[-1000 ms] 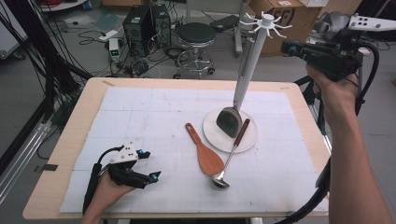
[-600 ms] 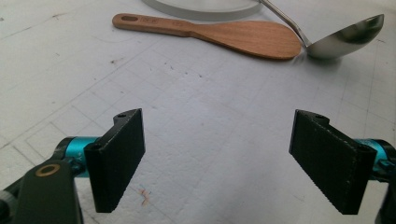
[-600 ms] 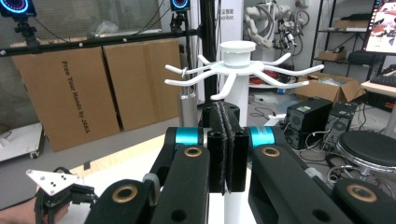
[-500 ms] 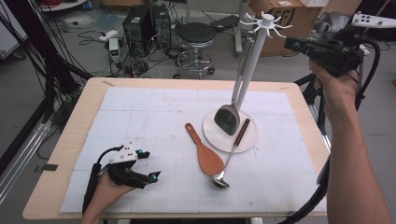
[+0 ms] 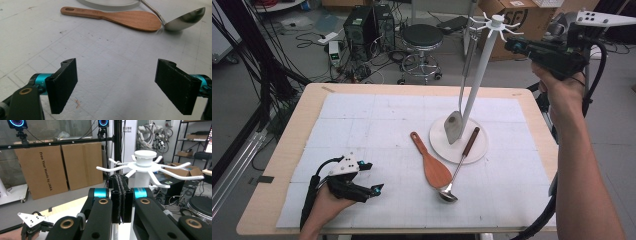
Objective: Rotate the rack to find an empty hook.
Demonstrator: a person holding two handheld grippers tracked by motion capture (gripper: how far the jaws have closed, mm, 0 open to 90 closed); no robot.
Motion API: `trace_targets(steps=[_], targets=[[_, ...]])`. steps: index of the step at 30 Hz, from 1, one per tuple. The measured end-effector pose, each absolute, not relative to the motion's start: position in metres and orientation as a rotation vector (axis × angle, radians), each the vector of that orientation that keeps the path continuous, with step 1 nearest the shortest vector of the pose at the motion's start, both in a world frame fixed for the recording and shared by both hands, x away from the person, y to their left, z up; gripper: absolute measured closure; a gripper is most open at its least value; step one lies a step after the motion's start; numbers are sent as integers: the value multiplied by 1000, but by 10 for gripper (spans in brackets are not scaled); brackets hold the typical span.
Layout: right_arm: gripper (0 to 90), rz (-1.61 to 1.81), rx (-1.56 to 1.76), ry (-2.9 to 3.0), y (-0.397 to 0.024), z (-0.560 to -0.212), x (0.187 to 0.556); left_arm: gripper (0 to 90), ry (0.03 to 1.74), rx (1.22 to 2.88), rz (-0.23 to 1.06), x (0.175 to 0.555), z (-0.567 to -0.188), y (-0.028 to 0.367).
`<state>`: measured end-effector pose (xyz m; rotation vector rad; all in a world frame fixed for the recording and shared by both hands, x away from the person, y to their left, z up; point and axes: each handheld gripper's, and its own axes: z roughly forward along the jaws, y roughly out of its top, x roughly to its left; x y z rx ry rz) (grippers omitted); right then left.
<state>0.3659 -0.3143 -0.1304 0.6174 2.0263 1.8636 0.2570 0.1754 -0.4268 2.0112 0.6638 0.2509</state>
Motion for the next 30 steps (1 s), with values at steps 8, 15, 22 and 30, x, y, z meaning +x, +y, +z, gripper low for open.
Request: trace_targets(steps=[8,15,22,30], targets=[[897,1847,598,2039,-302,-128,366,188,653,2021,253,257,-427,174],[897,1824,600,2060,-292,-128,367,188,654,2017,261,256,-426,175],[897,1817,592,2069,-288,-128,368,188,656,2016,258,256,-426,176],[896,1825,569,2086,-298,-131,368,188,666,2008,260,256,-426,178]])
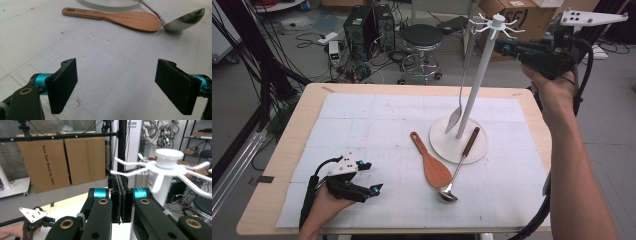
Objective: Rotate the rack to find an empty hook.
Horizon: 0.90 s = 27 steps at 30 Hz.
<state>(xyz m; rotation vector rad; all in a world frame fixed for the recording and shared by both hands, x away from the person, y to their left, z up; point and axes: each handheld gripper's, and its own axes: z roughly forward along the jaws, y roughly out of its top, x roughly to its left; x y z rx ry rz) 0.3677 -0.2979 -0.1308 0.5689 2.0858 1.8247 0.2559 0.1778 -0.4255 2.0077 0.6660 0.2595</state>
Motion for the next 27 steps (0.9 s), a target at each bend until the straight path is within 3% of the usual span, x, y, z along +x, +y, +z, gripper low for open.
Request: trace_targets(steps=[19,27], targets=[[896,1823,646,2031,-334,-131,366,187,656,2013,259,256,-426,176],[896,1837,646,2035,-329,-130,367,187,662,2011,258,256,-426,176]])
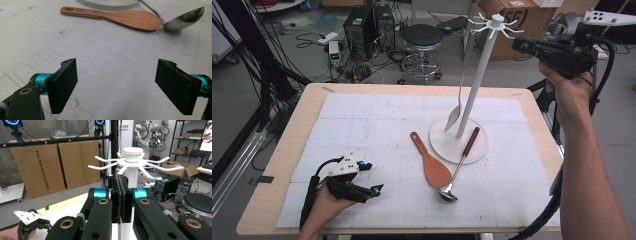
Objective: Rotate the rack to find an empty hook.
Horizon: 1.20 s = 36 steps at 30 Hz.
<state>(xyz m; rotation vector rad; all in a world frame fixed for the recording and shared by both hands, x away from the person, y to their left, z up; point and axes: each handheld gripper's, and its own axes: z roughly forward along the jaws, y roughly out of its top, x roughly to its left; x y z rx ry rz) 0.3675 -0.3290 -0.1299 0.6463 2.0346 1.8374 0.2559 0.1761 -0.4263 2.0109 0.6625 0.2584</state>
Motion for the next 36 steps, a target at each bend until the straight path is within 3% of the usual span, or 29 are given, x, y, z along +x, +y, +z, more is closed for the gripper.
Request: trace_targets(steps=[36], targets=[[892,1770,549,2089,-284,-119,363,187,660,2004,268,255,-424,178]])
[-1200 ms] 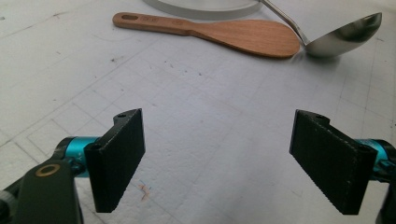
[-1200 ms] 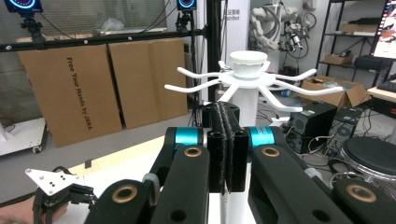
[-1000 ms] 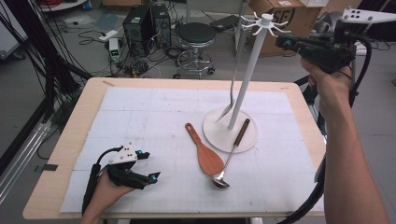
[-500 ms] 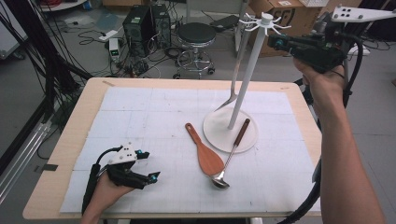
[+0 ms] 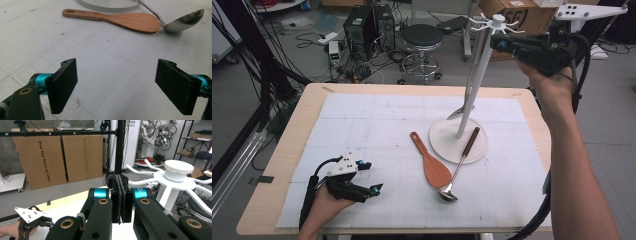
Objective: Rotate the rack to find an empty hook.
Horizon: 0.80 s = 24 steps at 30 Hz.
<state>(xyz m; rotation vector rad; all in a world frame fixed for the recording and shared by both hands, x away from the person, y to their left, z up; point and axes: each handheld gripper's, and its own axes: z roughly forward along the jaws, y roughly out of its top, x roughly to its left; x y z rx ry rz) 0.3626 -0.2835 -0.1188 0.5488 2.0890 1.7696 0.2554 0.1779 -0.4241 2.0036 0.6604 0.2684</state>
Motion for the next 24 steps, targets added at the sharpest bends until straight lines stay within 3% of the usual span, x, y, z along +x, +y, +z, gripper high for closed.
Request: trace_targets(steps=[11,24], targets=[[707,1804,545,2086,-285,-121,355,187,659,2006,258,257,-426,175],[664,1813,516,2069,-284,-118,345,187,658,2004,247,260,-428,175]])
